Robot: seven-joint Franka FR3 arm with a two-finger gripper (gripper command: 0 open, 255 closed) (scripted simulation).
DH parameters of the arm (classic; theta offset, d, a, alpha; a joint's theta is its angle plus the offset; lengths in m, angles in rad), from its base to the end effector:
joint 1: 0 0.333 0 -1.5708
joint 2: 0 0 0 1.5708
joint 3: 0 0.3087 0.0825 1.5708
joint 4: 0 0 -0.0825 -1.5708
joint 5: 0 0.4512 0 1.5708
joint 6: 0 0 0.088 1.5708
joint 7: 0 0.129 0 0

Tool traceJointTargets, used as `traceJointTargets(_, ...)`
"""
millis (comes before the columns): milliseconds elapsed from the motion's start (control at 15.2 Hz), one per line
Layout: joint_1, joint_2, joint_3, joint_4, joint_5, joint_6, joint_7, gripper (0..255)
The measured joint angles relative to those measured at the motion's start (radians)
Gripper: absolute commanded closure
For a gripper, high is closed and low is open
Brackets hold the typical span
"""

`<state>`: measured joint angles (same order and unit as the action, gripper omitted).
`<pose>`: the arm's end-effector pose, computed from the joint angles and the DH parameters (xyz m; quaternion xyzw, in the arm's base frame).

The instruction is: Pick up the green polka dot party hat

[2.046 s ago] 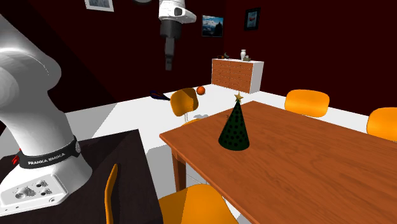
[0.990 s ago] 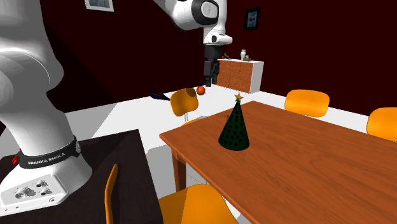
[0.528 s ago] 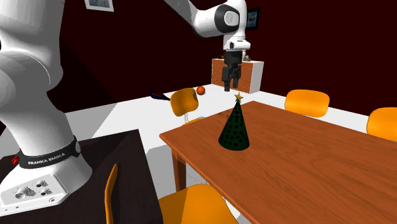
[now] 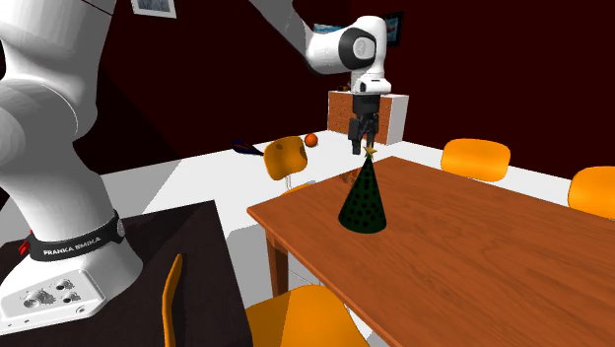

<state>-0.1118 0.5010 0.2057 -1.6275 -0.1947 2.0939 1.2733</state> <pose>0.7306 0.0437 0.2700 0.8510 -0.5239 0.0134 0.0335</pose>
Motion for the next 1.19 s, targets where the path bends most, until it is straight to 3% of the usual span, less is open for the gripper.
traceJointTargets(66, 0.000, 0.005, -0.001, -0.002, -0.001, 0.006, 0.000, 0)
traceJointTargets(132, 0.000, 0.006, -0.001, -0.004, -0.002, 0.010, 0.001, 255)
traceJointTargets(792, 0.000, 0.007, -0.001, -0.006, -0.002, 0.014, 0.001, 255)
traceJointTargets(1188, -0.003, -0.021, 0.003, 0.021, 0.008, -0.043, -0.009, 255)
